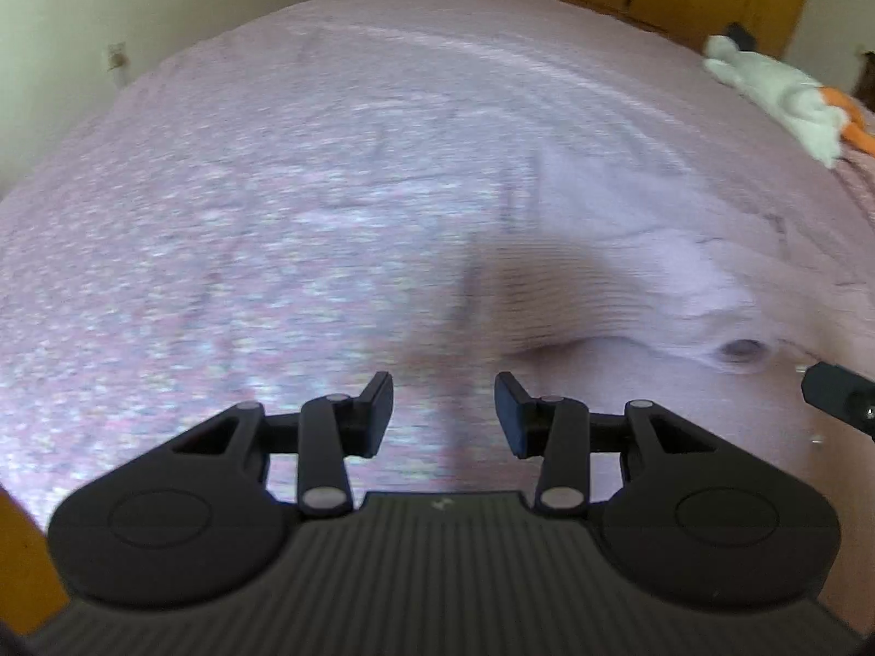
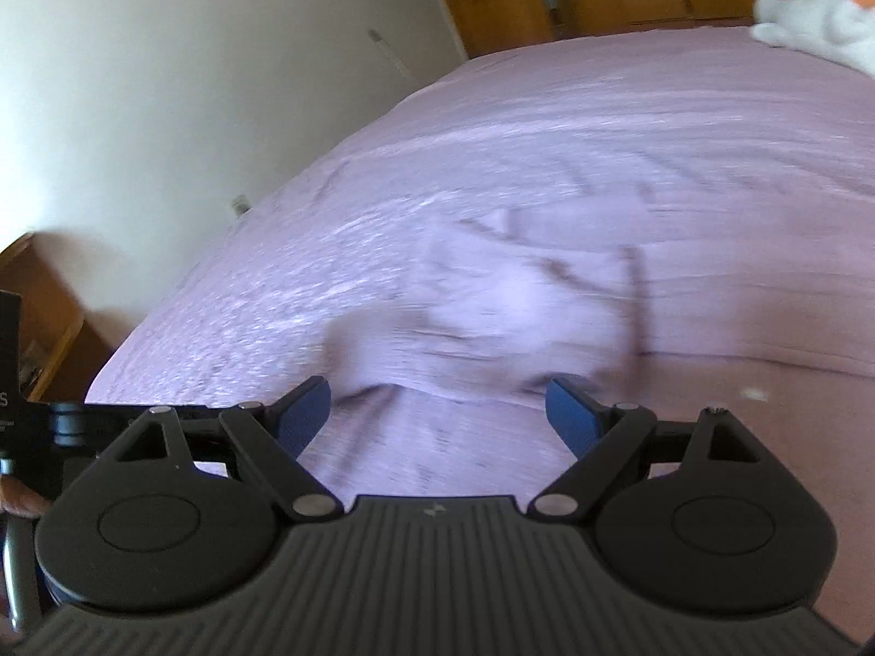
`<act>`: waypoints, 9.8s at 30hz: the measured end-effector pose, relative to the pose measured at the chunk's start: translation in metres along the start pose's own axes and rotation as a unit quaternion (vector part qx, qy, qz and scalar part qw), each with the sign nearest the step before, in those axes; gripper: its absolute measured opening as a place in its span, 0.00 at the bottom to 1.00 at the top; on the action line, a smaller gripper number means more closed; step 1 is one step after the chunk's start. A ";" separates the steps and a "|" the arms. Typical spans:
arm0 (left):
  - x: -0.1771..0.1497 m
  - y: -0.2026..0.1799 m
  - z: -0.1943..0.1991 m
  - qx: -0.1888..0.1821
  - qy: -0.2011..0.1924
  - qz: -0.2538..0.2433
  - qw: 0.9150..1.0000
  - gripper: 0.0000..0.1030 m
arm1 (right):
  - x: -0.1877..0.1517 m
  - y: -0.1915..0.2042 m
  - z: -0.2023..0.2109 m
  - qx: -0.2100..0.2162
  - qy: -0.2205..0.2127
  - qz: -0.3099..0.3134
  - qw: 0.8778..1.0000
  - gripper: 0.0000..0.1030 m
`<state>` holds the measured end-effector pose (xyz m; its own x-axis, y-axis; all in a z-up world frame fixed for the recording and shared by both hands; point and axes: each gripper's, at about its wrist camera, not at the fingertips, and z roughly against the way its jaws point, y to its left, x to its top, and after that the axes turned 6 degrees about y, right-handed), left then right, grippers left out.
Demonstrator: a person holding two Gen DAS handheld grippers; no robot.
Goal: Fold small clothes
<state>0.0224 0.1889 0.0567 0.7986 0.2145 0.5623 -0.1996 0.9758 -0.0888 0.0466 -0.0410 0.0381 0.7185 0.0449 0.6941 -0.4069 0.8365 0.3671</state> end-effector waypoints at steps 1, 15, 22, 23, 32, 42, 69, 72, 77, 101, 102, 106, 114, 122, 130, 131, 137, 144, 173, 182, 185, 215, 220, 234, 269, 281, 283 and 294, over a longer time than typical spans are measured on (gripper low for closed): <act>0.000 0.006 -0.001 0.003 0.001 0.006 1.000 0.42 | 0.004 0.006 -0.009 0.002 0.004 0.005 1.000 0.88; 0.003 0.056 -0.010 0.011 -0.007 0.042 0.999 0.42 | 0.016 0.037 -0.087 0.015 0.041 0.022 0.999 0.88; 0.000 0.062 -0.018 0.013 0.000 0.048 0.999 0.42 | 0.003 0.039 -0.104 -0.009 0.018 0.043 0.999 0.84; 0.000 0.061 -0.017 0.013 -0.001 0.047 0.999 0.42 | -0.001 0.042 -0.105 -0.020 0.012 0.057 0.998 0.81; -0.001 0.064 -0.013 0.010 -0.003 0.058 0.998 0.42 | 0.011 0.009 -0.070 -0.028 -0.049 -0.006 0.998 0.15; -0.001 0.052 -0.003 0.007 -0.012 0.047 0.999 0.42 | 0.038 -0.036 0.001 -0.035 -0.120 -0.044 0.991 0.14; 0.005 -0.021 -0.006 -0.048 -0.035 -0.022 0.998 0.42 | -0.062 -0.215 0.103 -0.156 -0.120 -0.221 0.955 0.62; 0.006 -0.030 -0.008 -0.048 -0.032 -0.029 0.998 0.42 | -0.049 -0.201 0.107 -0.163 -0.126 -0.171 0.964 0.66; 0.010 -0.051 -0.012 -0.053 -0.031 -0.040 0.997 0.42 | -0.024 -0.172 0.082 -0.162 -0.112 -0.078 0.977 0.75; 0.067 -0.116 -0.083 -0.080 -0.104 -0.077 0.988 0.42 | 0.035 -0.193 0.121 -0.240 -0.203 -0.040 0.949 0.03; 0.070 -0.114 -0.095 -0.067 -0.101 -0.067 0.990 0.42 | 0.030 -0.204 0.118 -0.245 -0.191 -0.047 0.949 0.03; 0.073 -0.098 -0.118 -0.064 -0.117 -0.026 0.991 0.43 | 0.004 -0.250 0.099 -0.239 -0.131 -0.112 0.956 0.03; 0.063 -0.111 -0.117 -0.029 -0.136 -0.078 0.987 0.43 | -0.015 -0.288 0.107 -0.138 -0.146 -0.280 0.939 0.58; 0.066 -0.109 -0.117 -0.033 -0.130 -0.074 0.988 0.43 | 0.032 -0.258 0.063 -0.143 -0.034 -0.247 0.958 0.60; 0.069 -0.111 -0.119 -0.034 -0.126 -0.071 0.989 0.43 | 0.016 -0.229 0.106 -0.164 -0.089 -0.193 0.963 0.10; 0.069 -0.111 -0.119 -0.035 -0.126 -0.071 0.989 0.43 | 0.008 -0.228 0.112 -0.169 -0.089 -0.186 0.964 0.10; 0.069 -0.111 -0.121 -0.036 -0.130 -0.073 0.988 0.43 | -0.039 -0.237 0.110 -0.171 -0.027 -0.168 0.970 0.11; 0.069 -0.109 -0.121 -0.040 -0.128 -0.076 0.988 0.43 | -0.033 -0.240 0.129 -0.181 -0.087 -0.188 0.961 0.63; 0.061 -0.101 -0.123 -0.053 -0.154 -0.055 0.985 0.45 | 0.015 -0.282 0.061 -0.198 -0.046 -0.188 0.961 0.25; 0.060 -0.099 -0.085 -0.036 -0.134 -0.093 0.986 0.44 | 0.005 -0.239 0.130 -0.142 -0.089 -0.154 0.974 0.53; 0.056 -0.088 -0.064 -0.052 -0.125 -0.079 0.988 0.44 | -0.009 -0.210 0.145 -0.146 -0.084 -0.106 0.980 0.57; -0.094 -0.120 0.048 -0.074 -0.079 -0.191 0.976 0.46 | -0.203 -0.031 0.137 -0.195 0.074 0.300 0.931 0.85; -0.104 -0.124 0.052 -0.080 -0.078 -0.198 0.974 0.46 | -0.207 -0.035 0.120 -0.245 0.083 0.301 0.918 0.85; -0.120 -0.132 0.046 -0.095 -0.054 -0.236 0.966 0.69 | -0.180 -0.044 0.117 -0.297 0.005 0.227 0.928 0.85; -0.152 -0.139 0.028 -0.028 -0.079 -0.343 0.936 0.75 | -0.186 -0.116 0.161 -0.306 -0.001 0.101 0.947 0.58; -0.127 -0.133 0.046 -0.061 -0.109 -0.260 0.957 0.13 | -0.155 -0.117 0.179 -0.291 -0.080 0.078 0.950 0.12; -0.121 -0.133 0.052 -0.067 -0.126 -0.249 0.958 0.13 | -0.146 -0.117 0.181 -0.294 -0.097 0.075 0.948 0.11; -0.079 -0.148 0.064 -0.073 -0.192 -0.242 0.948 0.13 | -0.077 -0.119 0.183 -0.313 -0.169 0.092 0.930 0.10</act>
<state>-0.0471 0.0254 0.0777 0.5059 -0.2637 0.8213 0.2413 0.9574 0.1588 -0.0635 -0.2438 0.0550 0.4072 0.1331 0.9036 -0.0222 0.9905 -0.1359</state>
